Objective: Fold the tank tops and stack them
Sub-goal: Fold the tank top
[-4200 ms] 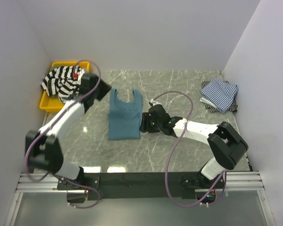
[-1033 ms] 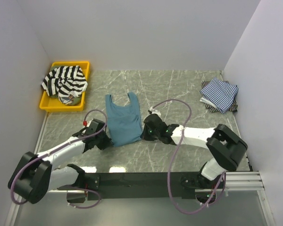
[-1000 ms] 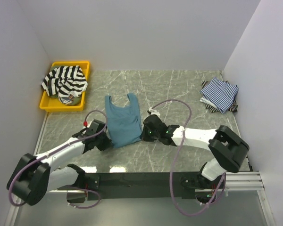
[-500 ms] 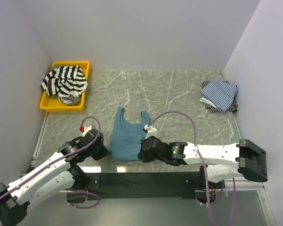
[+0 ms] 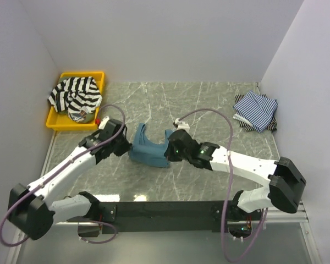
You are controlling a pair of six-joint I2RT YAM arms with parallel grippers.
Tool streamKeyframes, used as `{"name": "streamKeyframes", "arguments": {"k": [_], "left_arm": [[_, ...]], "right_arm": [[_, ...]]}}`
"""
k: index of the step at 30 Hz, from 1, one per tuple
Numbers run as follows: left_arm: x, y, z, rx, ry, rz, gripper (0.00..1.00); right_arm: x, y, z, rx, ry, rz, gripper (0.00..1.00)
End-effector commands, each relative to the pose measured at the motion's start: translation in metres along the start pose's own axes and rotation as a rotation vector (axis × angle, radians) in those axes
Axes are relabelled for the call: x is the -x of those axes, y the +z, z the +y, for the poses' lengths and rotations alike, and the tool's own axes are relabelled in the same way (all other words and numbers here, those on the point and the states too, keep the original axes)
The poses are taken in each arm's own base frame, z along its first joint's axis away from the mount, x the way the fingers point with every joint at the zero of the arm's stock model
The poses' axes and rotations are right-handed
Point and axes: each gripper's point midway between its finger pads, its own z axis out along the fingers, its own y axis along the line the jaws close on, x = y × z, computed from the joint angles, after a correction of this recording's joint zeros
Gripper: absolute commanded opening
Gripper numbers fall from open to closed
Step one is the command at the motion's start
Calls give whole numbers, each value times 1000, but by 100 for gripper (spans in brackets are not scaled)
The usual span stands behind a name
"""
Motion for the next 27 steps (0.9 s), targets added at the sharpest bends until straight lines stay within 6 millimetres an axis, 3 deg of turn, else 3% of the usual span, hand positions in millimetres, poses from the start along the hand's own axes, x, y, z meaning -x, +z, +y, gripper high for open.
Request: {"name": "streamKeyframes", "arguments": {"k": [1,2,5,6,11,15,16,18,19,20,27], "left_arm": [[40,8,-37,-103,-8,-74,1],[54,10,-45,-117,-20,-96,1],[73,28,-63,-121,-26,-104,1],[73,44,-65,-100,-27,-86,1],[87,84,-84,-98,-43,-46,1],[102,109,-102,-116,-66,-37,0],[113,110,-114,-144,-72,-51,1],[116,129,-117,-130,-81,-31,1],[128,130,-127,-149,-88,-48,1],[127,145,-125,-131,-88,-37,1],[142,185,-141,-142,-93,-12,1]], "right_arm": [[36,9,6,33,-24,-39,0],[50,13,4,38,-7,-56,0],[61,29,-3,39,1,-39,0],[67,38,-13,17,10,-37,0],[84,68,-35,-6,44,-24,0],[105,85,-58,-5,103,-26,0],[108,89,-62,-1,113,-22,0],[115,98,-69,5,133,-15,0],[122,101,-77,-3,149,-20,0],[127,107,-79,-3,153,-18,0],[156,129,-102,-29,187,-20,0]]}}
